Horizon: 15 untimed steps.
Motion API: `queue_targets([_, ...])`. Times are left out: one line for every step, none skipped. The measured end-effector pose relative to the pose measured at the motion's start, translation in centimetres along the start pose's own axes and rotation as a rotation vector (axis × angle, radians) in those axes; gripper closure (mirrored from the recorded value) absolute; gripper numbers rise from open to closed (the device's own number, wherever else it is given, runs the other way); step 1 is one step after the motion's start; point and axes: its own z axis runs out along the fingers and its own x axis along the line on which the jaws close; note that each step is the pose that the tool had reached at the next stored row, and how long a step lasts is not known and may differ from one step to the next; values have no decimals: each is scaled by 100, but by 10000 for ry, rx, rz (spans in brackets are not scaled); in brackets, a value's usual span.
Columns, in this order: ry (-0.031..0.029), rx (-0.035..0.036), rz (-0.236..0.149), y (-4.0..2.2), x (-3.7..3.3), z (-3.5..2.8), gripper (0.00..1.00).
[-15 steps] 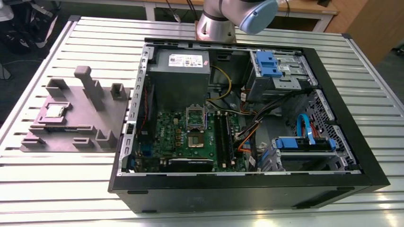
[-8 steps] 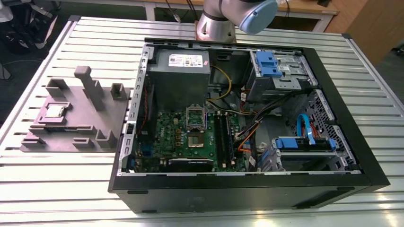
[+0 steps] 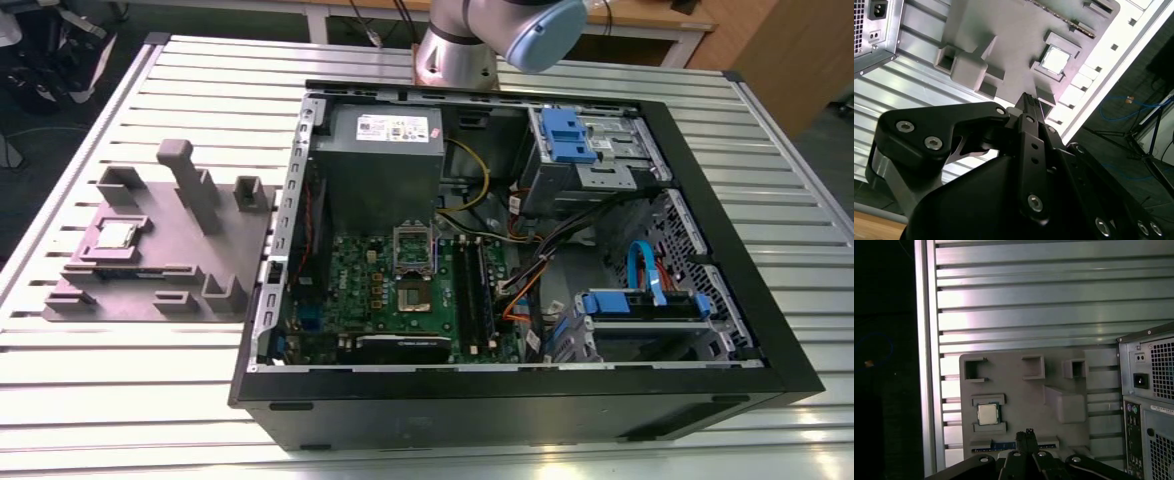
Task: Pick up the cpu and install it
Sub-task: 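Reach for the cpu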
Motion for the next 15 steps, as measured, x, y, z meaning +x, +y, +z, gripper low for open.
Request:
queue_targets([1, 0, 2, -1, 20, 0, 90])
queue_targets([0, 1, 3, -3, 41, 1, 90])
queue_targets([0, 0, 3, -5, 65, 2, 90])
queue_targets([0, 0, 3, -7, 87, 2, 90])
queue_targets([0, 0, 3, -9, 109, 3, 90])
queue_targets([0, 0, 2, -10, 133, 4, 90])
queue_targets([0, 0, 3, -12, 155, 4, 90])
queue_targets([1, 0, 3, -14, 178, 4, 90])
queue_targets([1, 1, 3, -16, 201, 4, 90])
queue_targets([1, 0, 3, -18, 225, 5, 90])
queue_targets([0, 0, 3, -20, 250, 5, 90])
queue_targets([-1, 0, 4, -21, 274, 6, 90])
queue_targets([-1, 0, 4, -23, 298, 6, 90])
queue_targets([0, 0, 3, -25, 324, 6, 90])
queue_targets([-1, 0, 3, -27, 348, 6, 90])
